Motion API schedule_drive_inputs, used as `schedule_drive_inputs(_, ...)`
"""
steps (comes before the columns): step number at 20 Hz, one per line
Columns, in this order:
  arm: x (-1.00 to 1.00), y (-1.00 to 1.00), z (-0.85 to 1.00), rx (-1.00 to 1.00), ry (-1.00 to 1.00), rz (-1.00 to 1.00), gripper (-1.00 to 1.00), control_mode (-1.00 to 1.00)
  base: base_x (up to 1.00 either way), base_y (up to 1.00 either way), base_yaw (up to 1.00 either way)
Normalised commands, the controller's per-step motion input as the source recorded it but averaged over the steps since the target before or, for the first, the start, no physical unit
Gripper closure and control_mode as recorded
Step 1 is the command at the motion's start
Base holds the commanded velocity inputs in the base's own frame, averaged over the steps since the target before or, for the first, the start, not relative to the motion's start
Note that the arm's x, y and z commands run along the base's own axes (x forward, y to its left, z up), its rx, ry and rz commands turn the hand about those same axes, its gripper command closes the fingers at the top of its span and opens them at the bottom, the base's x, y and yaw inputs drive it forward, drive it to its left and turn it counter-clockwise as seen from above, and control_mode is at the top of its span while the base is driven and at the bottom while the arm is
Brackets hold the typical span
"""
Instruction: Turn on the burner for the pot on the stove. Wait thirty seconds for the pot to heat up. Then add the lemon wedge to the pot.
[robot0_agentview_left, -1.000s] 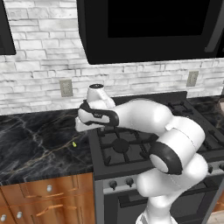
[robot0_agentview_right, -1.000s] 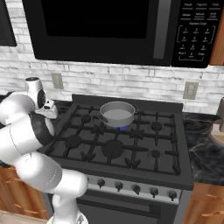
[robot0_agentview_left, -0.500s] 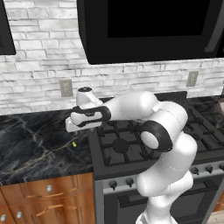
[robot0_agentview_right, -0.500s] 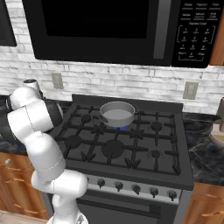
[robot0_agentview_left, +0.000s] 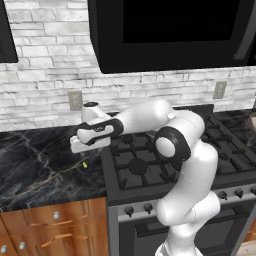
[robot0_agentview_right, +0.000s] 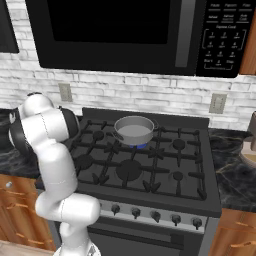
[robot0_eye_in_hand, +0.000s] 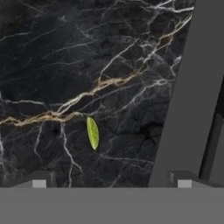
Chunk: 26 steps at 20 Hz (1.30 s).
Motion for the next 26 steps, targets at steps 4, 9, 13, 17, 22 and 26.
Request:
schedule_drive_inputs(4, 0.00, 0.19, -0.16, 0.00, 0.05, 0.07, -1.00, -1.00, 0.00, 0.00, 0.00)
schedule_drive_inputs(9, 0.02, 0.20, -0.14, 0.00, 0.05, 0.07, -1.00, -1.00, 0.00, 0.00, 0.00)
schedule_drive_inputs(13, 0.03, 0.27, -0.13, 0.00, 0.05, 0.07, -1.00, -1.00, 0.00, 0.00, 0.00)
schedule_drive_inputs(17, 0.20, 0.06, -0.13, 0.00, 0.03, 0.06, -1.00, -1.00, 0.00, 0.00, 0.00)
schedule_drive_inputs(22, 0.23, 0.00, -0.05, 0.00, 0.00, 0.03, -1.00, -1.00, 0.00, 0.00, 0.00)
schedule_drive_inputs(26, 0.08, 0.00, -0.09, 0.00, 0.03, 0.02, -1.00, -1.00, 0.00, 0.00, 0.00)
